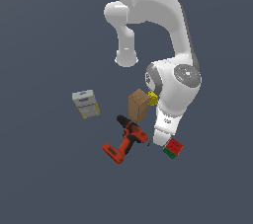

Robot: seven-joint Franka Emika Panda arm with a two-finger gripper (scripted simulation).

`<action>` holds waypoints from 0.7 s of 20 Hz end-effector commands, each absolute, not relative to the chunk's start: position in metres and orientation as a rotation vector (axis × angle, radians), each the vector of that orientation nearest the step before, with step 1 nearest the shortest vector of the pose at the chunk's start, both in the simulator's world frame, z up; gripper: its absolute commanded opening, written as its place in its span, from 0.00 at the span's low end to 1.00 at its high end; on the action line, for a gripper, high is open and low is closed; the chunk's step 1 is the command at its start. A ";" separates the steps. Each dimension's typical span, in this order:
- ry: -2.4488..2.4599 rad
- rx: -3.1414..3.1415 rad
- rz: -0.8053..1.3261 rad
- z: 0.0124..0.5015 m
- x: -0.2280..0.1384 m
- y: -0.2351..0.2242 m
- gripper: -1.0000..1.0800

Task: Pick up a designated object from a clutter of objects.

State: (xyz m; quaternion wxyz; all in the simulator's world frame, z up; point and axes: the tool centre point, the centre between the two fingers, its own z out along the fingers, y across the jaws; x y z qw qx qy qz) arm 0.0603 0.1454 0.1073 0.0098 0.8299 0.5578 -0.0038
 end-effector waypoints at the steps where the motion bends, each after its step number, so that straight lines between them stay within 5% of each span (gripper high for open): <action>1: 1.826 2.540 -0.008 0.095 0.060 0.155 0.96; 14: 1.970 2.447 -0.002 0.073 0.057 0.173 0.96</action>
